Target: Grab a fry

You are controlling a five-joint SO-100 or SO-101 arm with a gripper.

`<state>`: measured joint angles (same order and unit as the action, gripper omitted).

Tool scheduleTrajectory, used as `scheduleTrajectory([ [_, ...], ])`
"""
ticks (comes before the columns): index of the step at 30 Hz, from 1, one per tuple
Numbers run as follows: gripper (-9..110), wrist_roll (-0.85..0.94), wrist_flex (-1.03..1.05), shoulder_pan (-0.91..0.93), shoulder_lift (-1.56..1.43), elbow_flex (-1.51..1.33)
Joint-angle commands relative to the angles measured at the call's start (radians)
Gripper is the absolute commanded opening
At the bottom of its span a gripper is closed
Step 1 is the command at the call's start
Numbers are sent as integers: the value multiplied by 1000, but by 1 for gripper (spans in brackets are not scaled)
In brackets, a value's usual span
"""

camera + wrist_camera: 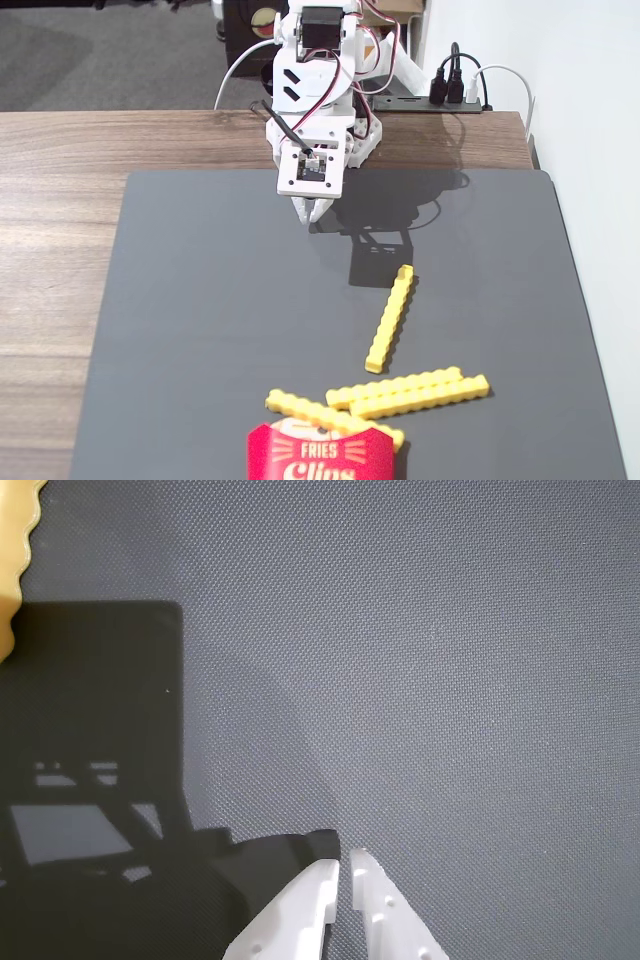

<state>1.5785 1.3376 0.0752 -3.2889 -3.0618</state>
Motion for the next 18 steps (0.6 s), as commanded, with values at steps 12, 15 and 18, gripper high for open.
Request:
scheduleTrajectory([
  [12,1,3,11,-48,-6,-2],
  [15,1,3,11,-54,-6,-2],
  [18,1,3,11,-71,-6,-2],
])
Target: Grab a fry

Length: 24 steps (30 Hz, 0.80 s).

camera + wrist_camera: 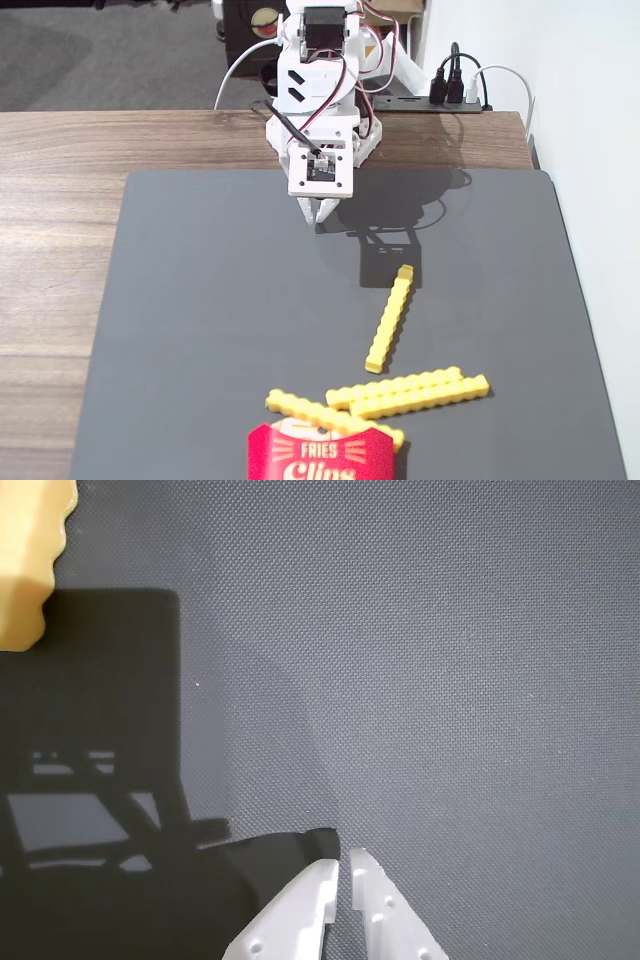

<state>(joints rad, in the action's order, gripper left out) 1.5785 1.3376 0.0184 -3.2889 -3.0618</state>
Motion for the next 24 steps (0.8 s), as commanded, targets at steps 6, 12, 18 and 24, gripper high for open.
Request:
scheduleTrajectory([
  [6,1,9,3,-35,14,-2],
  [12,1,9,-28,-26,69,-2],
  [18,1,60,-74,-32,158,31],
  [24,0,-26,-77,-67,282,156],
])
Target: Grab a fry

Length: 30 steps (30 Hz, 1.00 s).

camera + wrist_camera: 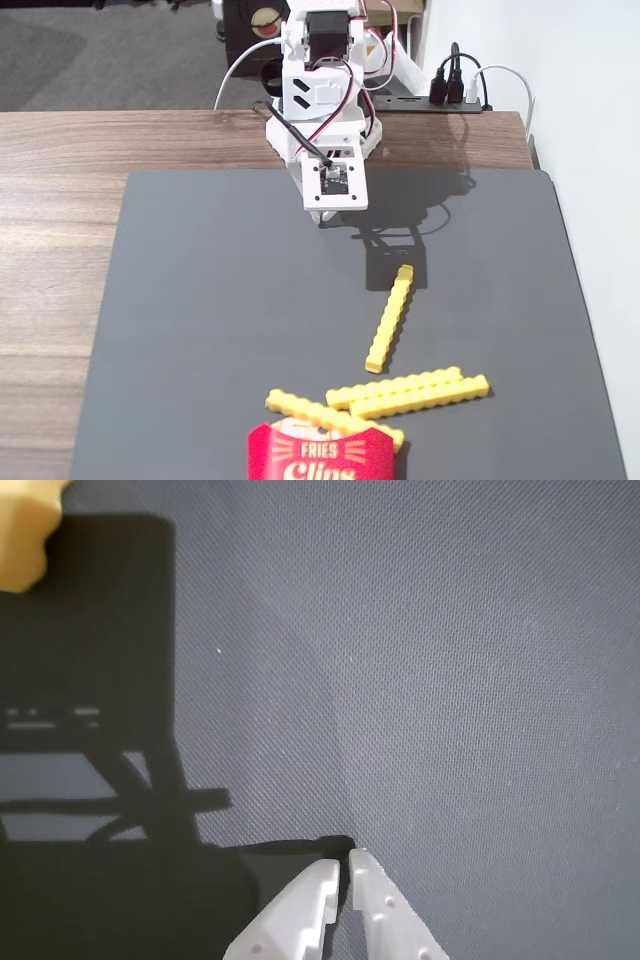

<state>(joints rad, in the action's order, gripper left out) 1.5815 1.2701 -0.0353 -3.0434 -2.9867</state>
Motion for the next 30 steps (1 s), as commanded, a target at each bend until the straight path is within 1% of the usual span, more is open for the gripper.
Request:
scheduleTrajectory([
  [1,0,-46,-3,-23,66,115],
  [6,0,-189,23,-123,267,299],
  [12,0,-397,-23,-224,525,485],
  [20,1,-548,-71,-238,792,695],
  [24,9,-575,-87,-232,907,795],
  [27,21,-574,-127,-225,992,841],
  [30,23,-565,-163,-230,1088,874],
])
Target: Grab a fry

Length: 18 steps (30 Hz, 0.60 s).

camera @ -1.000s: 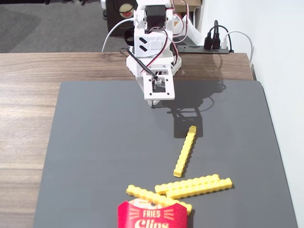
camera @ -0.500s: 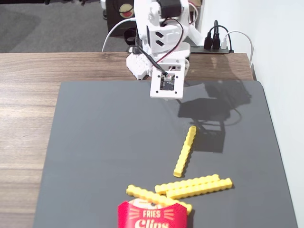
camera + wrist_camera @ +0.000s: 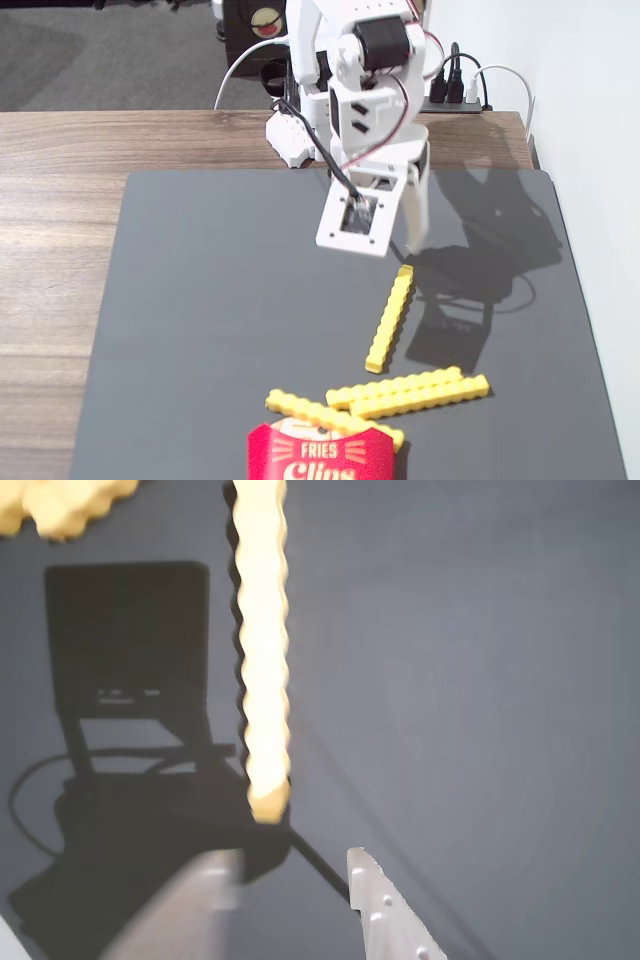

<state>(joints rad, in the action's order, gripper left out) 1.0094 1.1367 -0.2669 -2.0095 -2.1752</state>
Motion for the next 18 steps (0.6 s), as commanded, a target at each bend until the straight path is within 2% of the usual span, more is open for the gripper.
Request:
scheduleTrajectory([
  [1,23,11,-41,-2,86,72],
  [18,22,32,-150,-37,382,195],
])
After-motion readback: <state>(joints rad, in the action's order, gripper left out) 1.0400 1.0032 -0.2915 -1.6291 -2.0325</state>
